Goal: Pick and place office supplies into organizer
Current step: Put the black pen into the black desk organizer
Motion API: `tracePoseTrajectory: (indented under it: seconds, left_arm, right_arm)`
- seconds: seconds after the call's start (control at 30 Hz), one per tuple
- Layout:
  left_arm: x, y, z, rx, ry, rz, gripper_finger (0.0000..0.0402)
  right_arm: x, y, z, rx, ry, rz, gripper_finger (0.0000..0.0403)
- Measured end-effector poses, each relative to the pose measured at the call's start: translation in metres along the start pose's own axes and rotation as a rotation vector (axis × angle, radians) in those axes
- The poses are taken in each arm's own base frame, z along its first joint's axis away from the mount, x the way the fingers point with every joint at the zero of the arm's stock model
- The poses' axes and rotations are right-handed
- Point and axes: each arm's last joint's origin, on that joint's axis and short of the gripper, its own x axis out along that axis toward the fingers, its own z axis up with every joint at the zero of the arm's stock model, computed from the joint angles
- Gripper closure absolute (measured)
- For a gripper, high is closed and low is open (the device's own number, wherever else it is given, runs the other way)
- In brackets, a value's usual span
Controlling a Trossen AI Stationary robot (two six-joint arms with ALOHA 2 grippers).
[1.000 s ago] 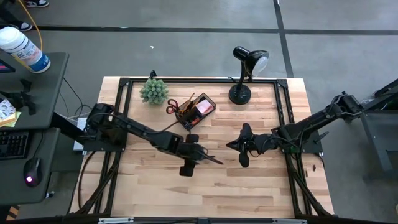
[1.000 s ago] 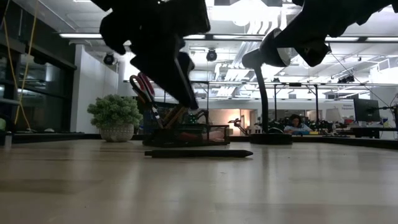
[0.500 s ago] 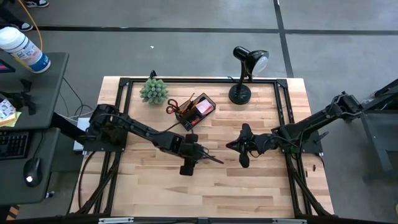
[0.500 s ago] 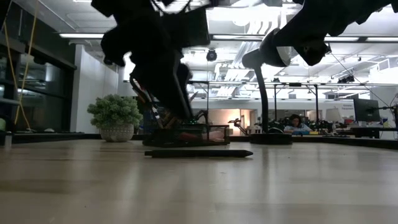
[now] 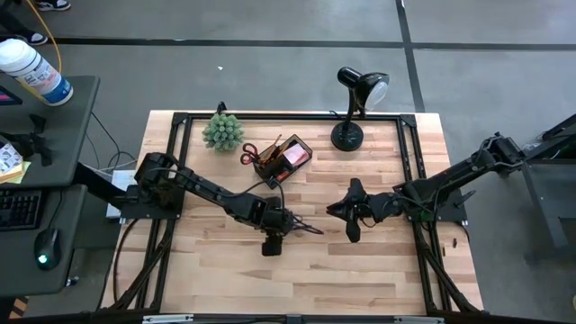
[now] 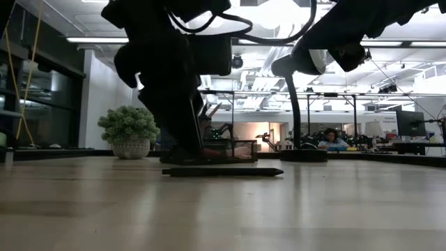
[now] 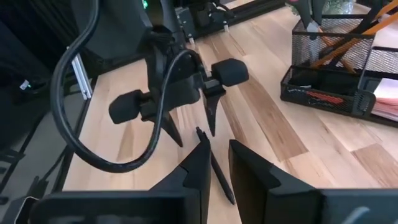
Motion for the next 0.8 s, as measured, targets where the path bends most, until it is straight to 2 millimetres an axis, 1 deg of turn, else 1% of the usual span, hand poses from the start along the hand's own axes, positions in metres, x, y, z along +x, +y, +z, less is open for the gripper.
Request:
tracePoseTrajectory:
  seconds: [0.17,0.33,0.43,0.57,0.7,0.8]
  left_arm:
    - [0.0,0.005,0.002,-0.026,-0.026,0.063,0.0188]
    - [0.001,0.013,0.004,-0.049,-0.018,0.049,0.02]
    - [0.001,0.015,0.004,-0.068,-0.016,0.045,0.0202]
    - [0.001,0.012,0.004,-0.064,-0.011,0.028,0.0202]
    - [0.0,0.008,0.003,-0.046,-0.024,0.074,0.0202]
    - [0.0,0.009,0.003,-0.054,-0.022,0.074,0.0202]
  right_arm:
    - [0.0,0.001,0.002,0.005,-0.019,0.008,0.0354]
    - [0.0,0.001,0.002,0.006,-0.025,0.009,0.035]
    - [0.0,0.001,0.002,0.005,-0.025,0.008,0.0351]
    - [0.0,0.001,0.002,0.005,-0.025,0.008,0.0351]
    - [0.0,0.001,0.002,0.005,-0.025,0.008,0.035]
    - [0.0,0.001,0.002,0.005,-0.025,0.008,0.0351]
